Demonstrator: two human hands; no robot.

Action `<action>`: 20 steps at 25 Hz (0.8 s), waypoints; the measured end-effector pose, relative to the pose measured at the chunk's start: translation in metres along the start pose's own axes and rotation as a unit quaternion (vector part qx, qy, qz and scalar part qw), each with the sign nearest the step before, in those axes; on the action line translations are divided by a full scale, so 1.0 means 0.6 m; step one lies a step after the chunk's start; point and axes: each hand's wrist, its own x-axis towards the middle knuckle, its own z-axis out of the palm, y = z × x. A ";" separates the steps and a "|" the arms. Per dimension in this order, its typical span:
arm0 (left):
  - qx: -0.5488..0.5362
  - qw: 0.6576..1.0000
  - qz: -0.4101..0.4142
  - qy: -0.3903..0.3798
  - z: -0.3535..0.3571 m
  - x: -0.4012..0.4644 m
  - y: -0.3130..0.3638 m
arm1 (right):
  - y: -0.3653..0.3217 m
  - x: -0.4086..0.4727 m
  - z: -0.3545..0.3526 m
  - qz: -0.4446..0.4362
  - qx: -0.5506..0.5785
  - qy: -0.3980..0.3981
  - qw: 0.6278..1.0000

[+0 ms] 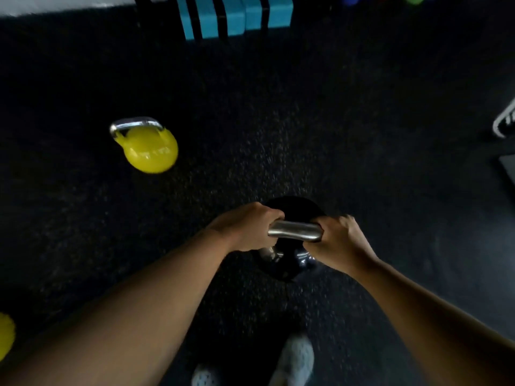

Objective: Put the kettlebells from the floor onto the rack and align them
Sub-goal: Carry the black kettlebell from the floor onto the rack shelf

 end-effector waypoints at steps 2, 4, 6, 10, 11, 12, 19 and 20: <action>0.008 0.999 -0.006 0.041 -0.102 0.039 -0.042 | -0.050 0.102 -0.040 -0.031 -0.007 0.037 0.999; 0.012 0.997 -0.029 0.070 -0.188 0.078 -0.084 | -0.086 0.202 -0.070 -0.053 -0.018 0.062 0.996; 0.018 0.992 -0.060 0.110 -0.282 0.128 -0.135 | -0.123 0.331 -0.107 -0.077 -0.021 0.058 0.995; 0.027 0.976 -0.099 0.191 -0.482 0.233 -0.243 | -0.216 0.591 -0.189 -0.117 -0.006 0.047 0.992; 0.032 0.973 -0.104 0.204 -0.525 0.251 -0.263 | -0.240 0.641 -0.204 -0.123 -0.008 0.048 0.991; 0.039 0.969 -0.108 0.218 -0.554 0.261 -0.276 | -0.259 0.673 -0.214 -0.130 -0.010 0.050 0.990; 0.056 0.931 -0.160 0.324 -0.888 0.415 -0.440 | -0.421 1.086 -0.312 -0.188 -0.011 0.062 0.980; 0.066 0.926 -0.158 0.335 -0.928 0.432 -0.454 | -0.435 1.133 -0.324 -0.201 -0.010 0.070 0.977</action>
